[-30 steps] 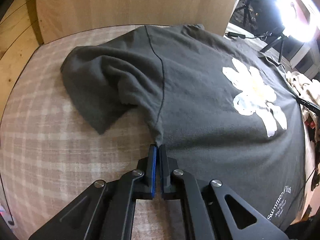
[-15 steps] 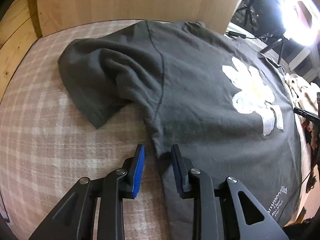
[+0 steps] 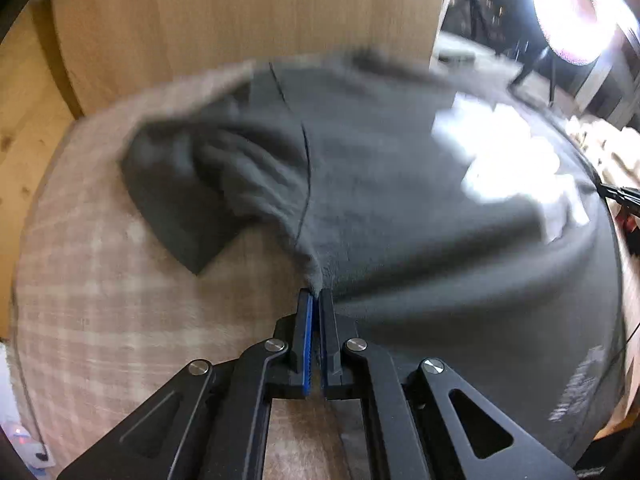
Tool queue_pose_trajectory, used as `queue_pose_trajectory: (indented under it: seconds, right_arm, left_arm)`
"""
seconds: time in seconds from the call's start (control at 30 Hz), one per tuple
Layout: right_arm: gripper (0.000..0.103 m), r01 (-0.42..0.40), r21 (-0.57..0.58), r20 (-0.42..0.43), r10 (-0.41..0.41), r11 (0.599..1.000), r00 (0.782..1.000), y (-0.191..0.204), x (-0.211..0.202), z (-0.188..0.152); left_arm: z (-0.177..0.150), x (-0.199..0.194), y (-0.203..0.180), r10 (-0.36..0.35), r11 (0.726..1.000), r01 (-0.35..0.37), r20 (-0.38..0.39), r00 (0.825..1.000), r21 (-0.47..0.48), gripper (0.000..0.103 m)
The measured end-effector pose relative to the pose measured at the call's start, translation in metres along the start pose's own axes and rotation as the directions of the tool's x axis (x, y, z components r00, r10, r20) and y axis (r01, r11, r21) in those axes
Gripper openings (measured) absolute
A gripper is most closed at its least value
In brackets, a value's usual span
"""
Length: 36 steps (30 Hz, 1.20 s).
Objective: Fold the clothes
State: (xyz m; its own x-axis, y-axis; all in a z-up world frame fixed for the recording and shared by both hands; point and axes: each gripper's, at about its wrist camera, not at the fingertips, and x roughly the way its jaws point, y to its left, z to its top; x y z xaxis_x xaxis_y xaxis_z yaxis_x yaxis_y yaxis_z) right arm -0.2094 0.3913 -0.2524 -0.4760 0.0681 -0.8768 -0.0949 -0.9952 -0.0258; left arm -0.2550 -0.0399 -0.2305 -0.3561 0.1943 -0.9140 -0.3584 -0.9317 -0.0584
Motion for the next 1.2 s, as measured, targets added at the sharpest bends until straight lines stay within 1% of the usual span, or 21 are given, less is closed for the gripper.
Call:
queue_pose_trajectory:
  seconds: [0.07, 0.13, 0.17, 0.23, 0.33, 0.37, 0.4, 0.43, 0.47, 0.53, 0.57, 0.6, 0.67, 0.7, 0.77, 0.83, 0.9, 1.0, 1.03, 1.13, 1.2]
  right_arm:
    - [0.002, -0.011, 0.027, 0.027, 0.010, 1.000, 1.000, 0.000, -0.016, 0.004]
    - [0.002, -0.030, 0.011, 0.118, 0.029, 0.999, 0.993, 0.002, -0.047, 0.010]
    - [0.002, -0.011, -0.003, 0.127, 0.012, 1.000, 0.992, 0.004, -0.051, 0.013]
    - [0.002, 0.022, -0.016, 0.066, -0.021, 1.000, 0.998, 0.005, -0.031, 0.013]
    - [0.003, 0.097, -0.074, -0.028, -0.099, 0.993, 0.995, 0.008, 0.003, 0.005]
    - [0.005, 0.125, -0.092, -0.030, -0.128, 0.988, 0.991, 0.008, 0.006, 0.002]
    - [0.010, 0.145, -0.098, -0.022, -0.148, 0.985, 0.989, 0.007, 0.003, 0.002]
    - [0.011, 0.170, -0.096, -0.031, -0.174, 0.981, 0.984, 0.003, -0.002, 0.002]
    - [0.011, 0.198, -0.088, -0.030, -0.201, 0.976, 0.979, -0.002, -0.009, 0.002]
    - [0.014, 0.213, -0.031, 0.007, -0.213, 0.977, 0.977, -0.013, -0.034, 0.001]
    - [0.014, 0.200, 0.003, 0.029, -0.200, 0.980, 0.979, -0.018, -0.048, 0.000]
    - [0.014, 0.151, 0.027, 0.053, -0.152, 0.988, 0.987, -0.019, -0.061, -0.003]
    - [0.014, 0.016, 0.041, 0.093, -0.020, 0.999, 0.995, -0.011, -0.081, -0.009]
    - [0.014, -0.045, 0.029, 0.088, 0.042, 0.999, 0.995, 0.002, -0.081, -0.014]
    - [0.014, -0.160, -0.013, 0.057, 0.160, 0.987, 0.985, 0.035, -0.076, -0.026]
    - [0.013, -0.225, -0.075, 0.015, 0.227, 0.971, 0.974, 0.072, -0.064, -0.034]
    - [0.011, -0.253, -0.132, -0.014, 0.253, 0.959, 0.967, 0.101, -0.057, -0.045]
    - [0.010, -0.227, -0.234, -0.039, 0.224, 0.946, 0.974, 0.126, -0.048, -0.061]
    - [0.010, -0.207, -0.257, -0.045, 0.203, 0.944, 0.978, 0.125, -0.049, -0.066]
    - [0.010, -0.170, -0.262, -0.085, 0.153, 0.950, 0.985, 0.108, -0.059, -0.078]
    - [0.010, -0.179, -0.176, -0.109, 0.161, 0.968, 0.981, 0.085, -0.065, -0.082]
  left_arm:
    - [0.001, 0.001, 0.000, 0.012, 1.000, -0.012, 0.011, 1.000, 0.000, 0.002]
    - [0.002, -0.011, 0.002, 0.008, 1.000, -0.008, 0.035, 0.999, -0.013, 0.002]
    - [0.002, -0.018, 0.002, 0.006, 1.000, -0.005, 0.056, 0.998, -0.015, 0.002]
    - [0.003, -0.022, 0.004, -0.004, 1.000, 0.006, 0.069, 0.998, -0.029, 0.002]
    - [0.003, 0.002, -0.001, 0.027, 1.000, -0.026, 0.010, 1.000, -0.010, 0.002]
    - [0.004, 0.005, -0.003, 0.035, 0.999, -0.035, 0.004, 0.999, -0.004, 0.003]
    - [0.004, 0.005, -0.005, 0.043, 0.999, -0.043, 0.005, 0.999, -0.002, 0.005]
    - [0.005, 0.004, -0.006, 0.050, 0.999, -0.050, 0.007, 0.999, -0.001, 0.007]
    - [0.005, 0.003, -0.006, 0.053, 0.999, -0.053, 0.005, 0.999, -0.002, 0.012]
    - [0.002, -0.003, -0.002, 0.072, 0.997, -0.072, 0.003, 0.997, 0.009, 0.022]
    - [0.000, -0.009, 0.002, 0.080, 0.997, -0.081, 0.007, 0.997, 0.012, 0.023]
    - [-0.003, -0.016, 0.006, 0.086, 0.996, -0.086, 0.014, 0.996, 0.004, 0.023]
    - [-0.011, -0.037, 0.011, 0.090, 0.995, -0.089, 0.033, 0.995, -0.034, 0.022]
    - [-0.013, -0.047, 0.011, 0.078, 0.996, -0.075, 0.050, 0.996, -0.057, 0.022]
    - [-0.013, -0.062, -0.002, -0.002, 0.997, 0.009, 0.092, 0.996, -0.072, 0.022]
    - [-0.013, -0.065, -0.038, -0.116, 0.993, 0.117, 0.099, 0.988, -0.006, 0.022]
    - [-0.014, -0.057, -0.084, -0.233, 0.971, 0.229, 0.073, 0.970, 0.068, 0.022]
    - [-0.020, -0.041, -0.154, -0.387, 0.909, 0.381, 0.004, 0.922, 0.167, 0.022]
    - [-0.023, -0.036, -0.174, -0.412, 0.891, 0.407, -0.019, 0.911, 0.200, 0.023]
    - [-0.032, -0.017, -0.203, -0.363, 0.886, 0.369, -0.074, 0.929, 0.279, 0.024]
    - [-0.039, -0.010, -0.199, -0.344, 0.889, 0.354, -0.088, 0.935, 0.289, 0.021]
